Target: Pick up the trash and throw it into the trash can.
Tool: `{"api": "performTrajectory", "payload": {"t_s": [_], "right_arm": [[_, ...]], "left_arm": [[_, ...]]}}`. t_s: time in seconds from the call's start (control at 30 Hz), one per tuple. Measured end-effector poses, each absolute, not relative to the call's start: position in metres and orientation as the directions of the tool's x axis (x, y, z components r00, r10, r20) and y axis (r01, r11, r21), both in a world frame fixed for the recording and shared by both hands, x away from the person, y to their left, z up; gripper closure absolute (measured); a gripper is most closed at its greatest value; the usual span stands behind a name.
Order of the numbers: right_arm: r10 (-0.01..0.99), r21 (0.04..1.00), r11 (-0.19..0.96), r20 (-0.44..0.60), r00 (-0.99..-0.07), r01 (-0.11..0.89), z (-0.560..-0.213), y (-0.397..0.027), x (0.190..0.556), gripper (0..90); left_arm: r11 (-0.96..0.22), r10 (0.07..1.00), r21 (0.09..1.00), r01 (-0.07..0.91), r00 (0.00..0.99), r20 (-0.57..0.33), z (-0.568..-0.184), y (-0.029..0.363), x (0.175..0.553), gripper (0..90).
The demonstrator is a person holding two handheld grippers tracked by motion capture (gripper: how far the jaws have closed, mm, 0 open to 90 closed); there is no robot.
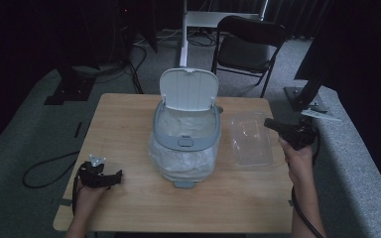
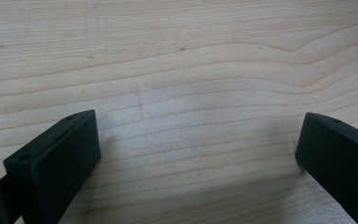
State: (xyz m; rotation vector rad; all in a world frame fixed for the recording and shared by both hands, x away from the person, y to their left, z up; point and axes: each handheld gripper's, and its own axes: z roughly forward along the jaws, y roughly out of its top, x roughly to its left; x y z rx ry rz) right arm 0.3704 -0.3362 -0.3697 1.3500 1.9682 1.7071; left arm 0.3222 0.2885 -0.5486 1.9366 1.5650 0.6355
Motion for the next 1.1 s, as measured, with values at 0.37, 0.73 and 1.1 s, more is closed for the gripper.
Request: {"api": "performTrajectory", "payload": {"t_s": [0.37, 0.73, 1.1], "right_arm": [[0.716, 0.91, -0.093, 0.342, -0.609, 0.403, -0.33, -0.328, 0.355, 85.2], [0.697, 0.938, -0.102, 0.305, -0.649, 0.331, -0.292, -0.321, 0.347, 85.2], [0.687, 0.958, -0.098, 0.26, -0.679, 0.268, -0.26, -0.31, 0.341, 85.1]], "left_arm": [[-0.16, 0.978, 0.685, 0.71, 0.207, 0.014, -0.549, 0.289, 0.323, 0.6], [-0.16, 0.978, 0.686, 0.71, 0.207, 0.014, -0.549, 0.289, 0.323, 0.6], [-0.159, 0.979, 0.685, 0.711, 0.205, 0.013, -0.549, 0.289, 0.323, 0.7]]}}
